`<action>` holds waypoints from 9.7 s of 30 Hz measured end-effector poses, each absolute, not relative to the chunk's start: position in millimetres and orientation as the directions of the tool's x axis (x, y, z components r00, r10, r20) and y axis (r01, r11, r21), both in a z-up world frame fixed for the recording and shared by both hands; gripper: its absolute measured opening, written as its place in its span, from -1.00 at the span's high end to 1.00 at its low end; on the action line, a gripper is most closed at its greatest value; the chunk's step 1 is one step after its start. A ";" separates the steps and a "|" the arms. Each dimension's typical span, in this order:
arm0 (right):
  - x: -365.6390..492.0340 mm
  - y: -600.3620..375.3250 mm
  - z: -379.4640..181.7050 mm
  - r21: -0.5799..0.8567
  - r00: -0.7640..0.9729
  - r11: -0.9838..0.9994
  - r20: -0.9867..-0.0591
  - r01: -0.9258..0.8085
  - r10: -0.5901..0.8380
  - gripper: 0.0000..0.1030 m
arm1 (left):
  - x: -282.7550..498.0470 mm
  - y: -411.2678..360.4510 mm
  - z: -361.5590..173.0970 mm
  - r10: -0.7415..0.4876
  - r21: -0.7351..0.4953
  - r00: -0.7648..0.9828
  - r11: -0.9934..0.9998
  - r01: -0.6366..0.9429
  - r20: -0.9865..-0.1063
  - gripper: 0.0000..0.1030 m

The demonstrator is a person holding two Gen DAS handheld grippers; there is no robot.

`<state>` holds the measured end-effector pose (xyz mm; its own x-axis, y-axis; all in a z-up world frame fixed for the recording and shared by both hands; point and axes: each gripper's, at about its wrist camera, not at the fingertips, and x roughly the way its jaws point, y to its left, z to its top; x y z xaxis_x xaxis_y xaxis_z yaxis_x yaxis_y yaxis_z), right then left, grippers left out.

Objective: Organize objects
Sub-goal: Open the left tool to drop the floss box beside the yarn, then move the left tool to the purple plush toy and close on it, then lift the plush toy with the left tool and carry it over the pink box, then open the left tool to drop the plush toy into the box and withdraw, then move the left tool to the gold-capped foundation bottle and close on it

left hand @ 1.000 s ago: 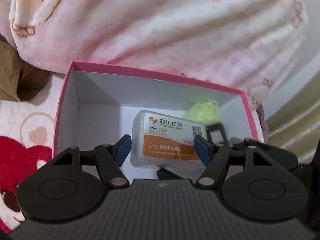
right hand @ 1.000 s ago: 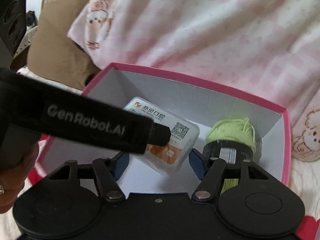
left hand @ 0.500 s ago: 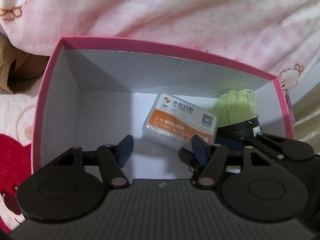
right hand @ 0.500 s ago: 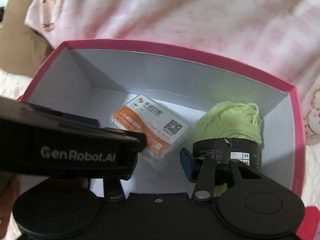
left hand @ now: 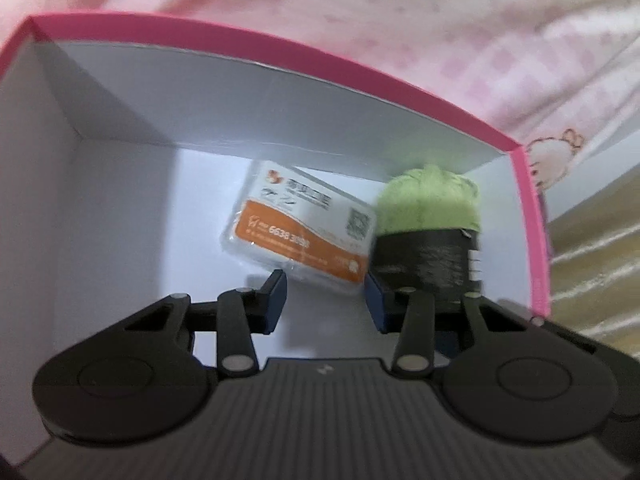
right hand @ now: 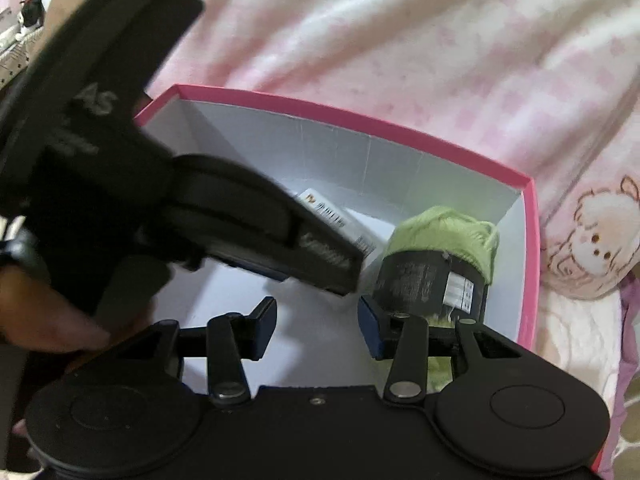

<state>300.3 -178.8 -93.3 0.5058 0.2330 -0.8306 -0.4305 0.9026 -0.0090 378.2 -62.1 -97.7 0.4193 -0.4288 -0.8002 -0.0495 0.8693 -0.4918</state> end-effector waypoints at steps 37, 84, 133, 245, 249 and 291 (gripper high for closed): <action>88.8 -248.6 70.3 -0.001 0.625 0.857 -0.684 -0.516 0.376 -0.44 | 153.9 -40.5 105.4 -0.371 -0.241 0.415 0.912 0.333 -0.831 -0.44; 142.0 -155.3 -179.2 0.364 0.418 0.791 -0.698 -0.492 0.581 -0.47 | 147.3 42.5 -138.0 -0.401 -0.408 0.477 0.908 0.094 -0.782 0.02; 138.6 -201.1 22.9 -0.129 0.706 0.809 -0.580 -0.573 0.408 -0.27 | 205.3 -26.4 60.9 -0.532 -0.475 0.423 0.846 0.242 -0.733 0.14; 106.5 -266.5 -155.1 0.177 0.489 0.873 -0.770 -0.454 0.410 0.20 | 142.9 -109.6 -139.3 -0.525 -0.551 0.461 0.830 0.091 -0.715 0.31; 106.5 -270.4 -154.2 0.284 0.465 0.886 -0.769 -0.367 0.439 0.20 | 142.4 -103.7 -140.5 -0.541 -0.587 0.452 0.808 0.048 -0.709 0.35; 98.1 -268.1 -159.8 0.104 0.520 0.899 -0.785 -0.426 0.337 0.20 | 142.1 -100.5 -120.6 -0.554 -0.548 0.460 0.821 0.162 -0.694 0.52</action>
